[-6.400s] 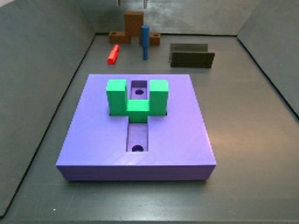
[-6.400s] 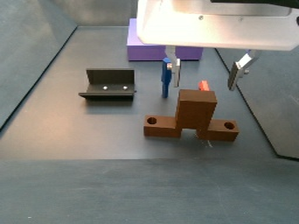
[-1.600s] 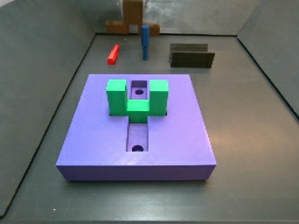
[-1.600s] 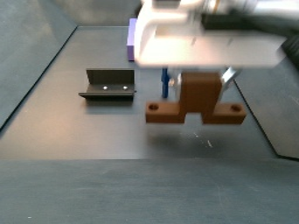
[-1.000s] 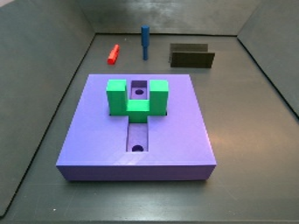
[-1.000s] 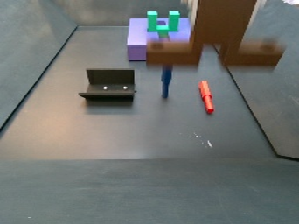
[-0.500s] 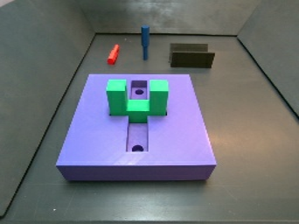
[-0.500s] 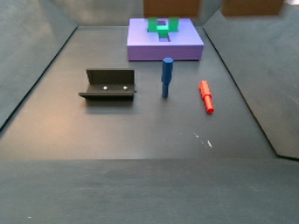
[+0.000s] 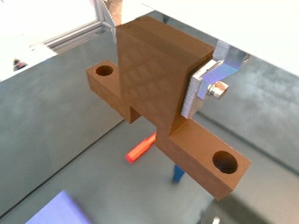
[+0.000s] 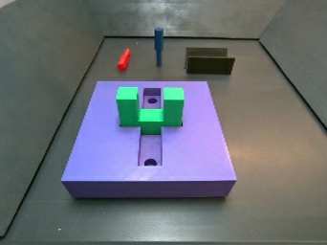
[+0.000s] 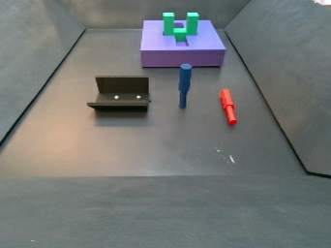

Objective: Pick up the brown object. Move up. Move to above the board. Insert the brown object.
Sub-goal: Move to above the board.

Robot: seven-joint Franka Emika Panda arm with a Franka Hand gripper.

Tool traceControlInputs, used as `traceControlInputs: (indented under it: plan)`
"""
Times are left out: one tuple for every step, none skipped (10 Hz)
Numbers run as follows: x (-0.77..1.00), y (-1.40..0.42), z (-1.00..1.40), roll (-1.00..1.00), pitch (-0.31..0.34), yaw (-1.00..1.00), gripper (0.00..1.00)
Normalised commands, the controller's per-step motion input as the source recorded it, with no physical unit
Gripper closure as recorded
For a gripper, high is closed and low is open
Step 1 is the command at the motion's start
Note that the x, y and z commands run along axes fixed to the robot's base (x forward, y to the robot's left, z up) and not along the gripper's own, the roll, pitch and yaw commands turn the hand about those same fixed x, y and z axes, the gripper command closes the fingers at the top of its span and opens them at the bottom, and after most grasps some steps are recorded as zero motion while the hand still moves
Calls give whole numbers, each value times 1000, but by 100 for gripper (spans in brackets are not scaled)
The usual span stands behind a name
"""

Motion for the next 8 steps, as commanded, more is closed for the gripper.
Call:
traceControlInputs:
  plan:
    - [163, -1400, 155, 0, 52, 10, 100]
    - [174, -1400, 160, 6, 76, 3, 100]
    - [202, -1400, 163, 2, 111, 3, 100]
    - [225, -1400, 166, 11, 138, 12, 100]
    - [272, -1400, 180, 0, 165, 8, 100]
    - [207, -920, 130, 10, 170, 9, 100]
    - [140, -431, 72, 14, 155, 5, 100]
    - [93, -212, 45, 14, 119, 9, 100]
